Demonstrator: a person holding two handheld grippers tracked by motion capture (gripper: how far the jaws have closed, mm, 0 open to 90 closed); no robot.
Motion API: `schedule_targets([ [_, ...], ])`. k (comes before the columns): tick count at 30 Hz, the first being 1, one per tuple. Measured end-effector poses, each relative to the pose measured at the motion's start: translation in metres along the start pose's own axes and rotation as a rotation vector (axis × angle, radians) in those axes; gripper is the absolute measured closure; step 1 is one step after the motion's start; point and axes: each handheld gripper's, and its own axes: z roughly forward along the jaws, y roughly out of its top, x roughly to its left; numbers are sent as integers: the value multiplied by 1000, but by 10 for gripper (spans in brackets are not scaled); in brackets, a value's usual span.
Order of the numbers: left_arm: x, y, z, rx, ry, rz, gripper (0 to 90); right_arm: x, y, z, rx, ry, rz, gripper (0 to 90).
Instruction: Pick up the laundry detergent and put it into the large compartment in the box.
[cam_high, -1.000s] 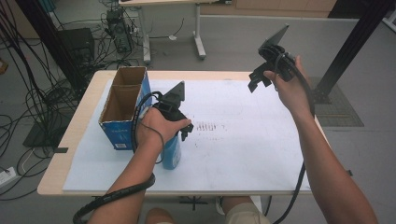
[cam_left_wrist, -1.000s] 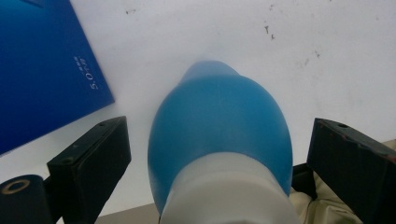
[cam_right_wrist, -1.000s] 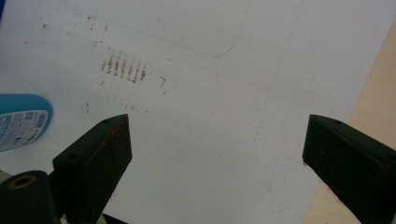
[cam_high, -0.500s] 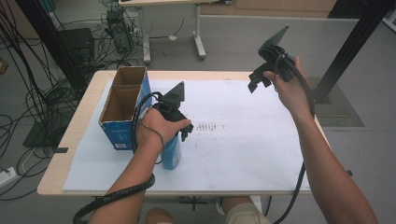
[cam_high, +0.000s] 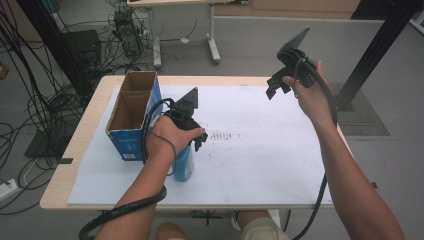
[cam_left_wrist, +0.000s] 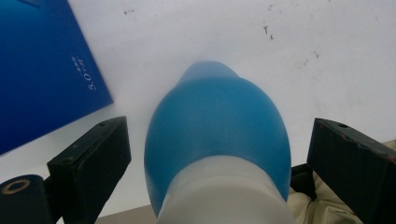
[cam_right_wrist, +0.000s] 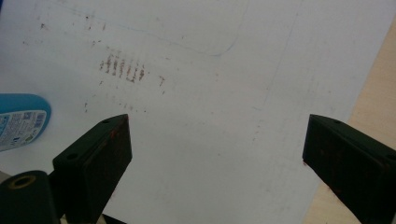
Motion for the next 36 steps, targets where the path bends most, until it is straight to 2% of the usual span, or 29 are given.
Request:
schedule_targets([
  [36, 1, 0, 0, 0, -6, 0, 75, 2, 0, 0, 0, -5, -4, 80],
])
